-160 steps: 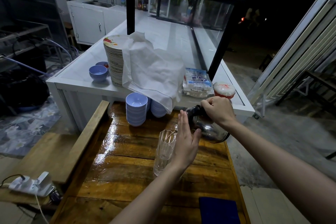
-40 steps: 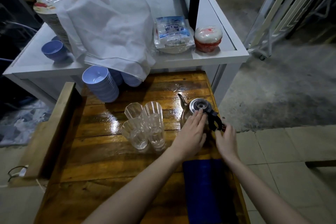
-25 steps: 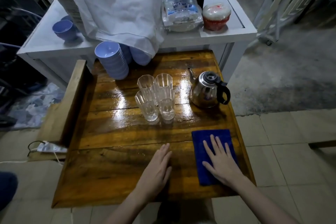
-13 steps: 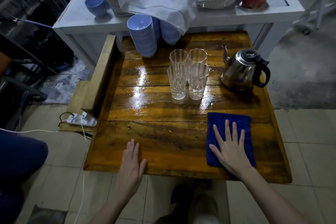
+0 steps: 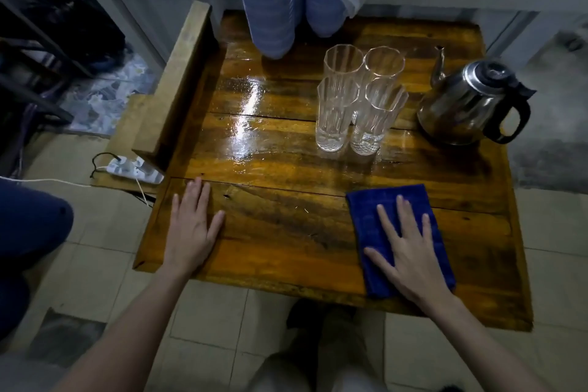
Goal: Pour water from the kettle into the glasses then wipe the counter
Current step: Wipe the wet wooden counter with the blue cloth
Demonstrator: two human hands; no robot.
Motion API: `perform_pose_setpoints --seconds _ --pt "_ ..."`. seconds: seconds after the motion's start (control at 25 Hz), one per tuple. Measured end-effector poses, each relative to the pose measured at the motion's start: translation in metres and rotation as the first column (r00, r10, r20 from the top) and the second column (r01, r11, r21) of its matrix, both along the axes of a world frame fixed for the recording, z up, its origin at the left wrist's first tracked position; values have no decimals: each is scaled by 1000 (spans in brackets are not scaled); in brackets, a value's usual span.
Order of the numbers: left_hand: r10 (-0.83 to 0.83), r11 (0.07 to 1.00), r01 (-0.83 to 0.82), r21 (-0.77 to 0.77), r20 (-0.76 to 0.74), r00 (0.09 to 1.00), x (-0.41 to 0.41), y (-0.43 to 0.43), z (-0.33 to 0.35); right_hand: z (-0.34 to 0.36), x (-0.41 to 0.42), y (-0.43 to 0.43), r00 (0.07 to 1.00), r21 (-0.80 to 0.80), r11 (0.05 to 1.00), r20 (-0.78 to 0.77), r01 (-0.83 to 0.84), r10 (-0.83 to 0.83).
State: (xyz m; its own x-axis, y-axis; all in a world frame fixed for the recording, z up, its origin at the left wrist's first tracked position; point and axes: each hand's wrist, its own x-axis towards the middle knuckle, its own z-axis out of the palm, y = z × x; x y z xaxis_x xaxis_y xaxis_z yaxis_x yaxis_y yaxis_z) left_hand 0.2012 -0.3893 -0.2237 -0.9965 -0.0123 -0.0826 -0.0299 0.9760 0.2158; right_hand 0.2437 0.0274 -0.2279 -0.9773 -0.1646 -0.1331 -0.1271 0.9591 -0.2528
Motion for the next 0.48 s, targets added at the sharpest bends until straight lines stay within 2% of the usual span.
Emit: perform_pose_setpoints --seconds 0.12,0.32,0.4,0.48 --pt "85 996 -85 7 -41 996 4 0 0 0 -9 -9 982 -18 981 5 191 -191" --pt "106 994 -105 24 -35 994 1 -2 1 1 -21 -36 933 64 932 17 357 -359" --pt "109 994 -108 26 -41 993 1 -2 0 3 -30 -60 928 80 926 16 369 -371" --pt "107 994 -106 29 -45 993 1 -2 -2 5 -39 -92 957 78 954 13 288 -290"
